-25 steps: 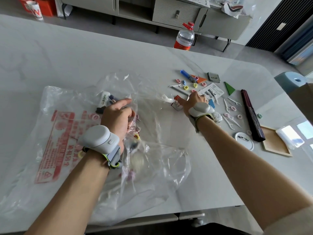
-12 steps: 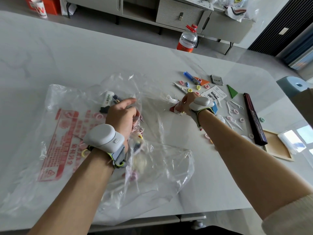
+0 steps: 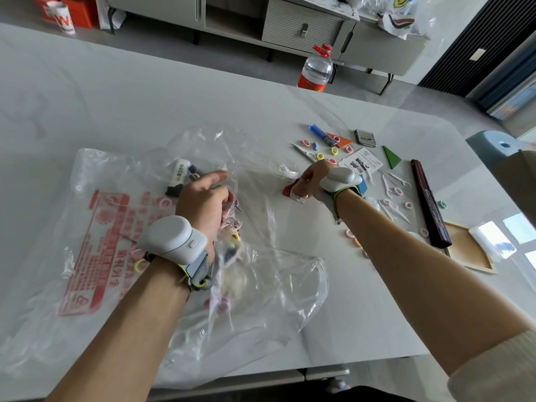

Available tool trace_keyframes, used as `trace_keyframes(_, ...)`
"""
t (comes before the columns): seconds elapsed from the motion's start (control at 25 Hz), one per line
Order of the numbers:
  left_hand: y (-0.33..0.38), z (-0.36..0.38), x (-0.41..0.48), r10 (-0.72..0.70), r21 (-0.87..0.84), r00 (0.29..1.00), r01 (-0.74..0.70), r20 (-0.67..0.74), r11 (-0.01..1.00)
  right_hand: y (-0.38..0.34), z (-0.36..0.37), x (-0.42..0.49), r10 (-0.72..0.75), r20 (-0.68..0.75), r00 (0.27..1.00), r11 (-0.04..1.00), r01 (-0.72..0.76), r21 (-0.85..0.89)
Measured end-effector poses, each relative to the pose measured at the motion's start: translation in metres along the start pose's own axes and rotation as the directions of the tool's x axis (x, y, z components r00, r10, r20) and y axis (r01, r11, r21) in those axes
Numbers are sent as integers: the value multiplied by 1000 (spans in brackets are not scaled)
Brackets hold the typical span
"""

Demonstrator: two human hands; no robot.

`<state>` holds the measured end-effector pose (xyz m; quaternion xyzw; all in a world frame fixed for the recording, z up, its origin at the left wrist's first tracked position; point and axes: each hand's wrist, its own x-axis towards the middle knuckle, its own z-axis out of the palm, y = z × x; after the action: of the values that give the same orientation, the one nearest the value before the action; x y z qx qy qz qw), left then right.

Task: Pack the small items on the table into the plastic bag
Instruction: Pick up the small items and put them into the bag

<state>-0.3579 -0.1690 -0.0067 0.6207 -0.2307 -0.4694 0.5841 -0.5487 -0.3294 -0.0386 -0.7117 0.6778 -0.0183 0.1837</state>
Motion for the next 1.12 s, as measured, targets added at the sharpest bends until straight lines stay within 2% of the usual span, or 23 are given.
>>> trace_keyframes(0.16,2,1,-2,17,25,1000,-16,-8,1000,6,-5,-7,-5,-24,1000,1000,5,-7)
trace_keyframes(0.28,1,0,-1,12,8,1000,-12,-1,1000,16,-13,-28,-1,-68,998,994,8,108)
trace_keyframes(0.32,2,0,-1,11,11,1000,-11,0,1000,17,-18,-38,2,-43,999,986,5,164)
trace_keyframes(0.4,3,-2,-2,15,21,1000,-15,-3,1000,13,-30,-60,-10,106,994,961,-20,275)
trace_keyframes(0.52,3,-4,-2,26,11,1000,-26,4,1000,-11,-28,-85,-101,321,942,921,-34,388)
trace_keyframes(0.6,2,-5,-1,18,-17,1000,-18,13,1000,-32,-11,-87,-173,330,928,847,-31,531)
trace_keyframes(0.72,4,-8,-1,13,2,1000,-13,4,1000,-66,16,-89,-230,279,932,626,-78,776)
trace_keyframes(0.8,5,-9,-1,22,35,1000,-22,9,999,-75,23,-91,-243,259,935,513,-102,852)
trace_keyframes(0.84,6,-9,-1,28,29,999,-28,17,999,-74,24,-93,-230,240,943,509,-94,855)
trace_keyframes(0.96,5,-5,-1,28,-28,999,-27,15,999,-53,22,-96,-144,160,977,572,-50,819)
trace_keyframes(1.0,5,-4,-2,28,-27,1000,-28,6,999,-43,20,-95,-113,122,986,631,-24,776)
trace_keyframes(1.04,5,-3,-2,29,-22,1000,-29,3,999,-32,17,-94,-80,53,995,724,22,689)
trace_keyframes(1.12,6,-3,-3,32,-4,999,-32,7,999,-6,8,-84,-42,-137,990,919,92,383)
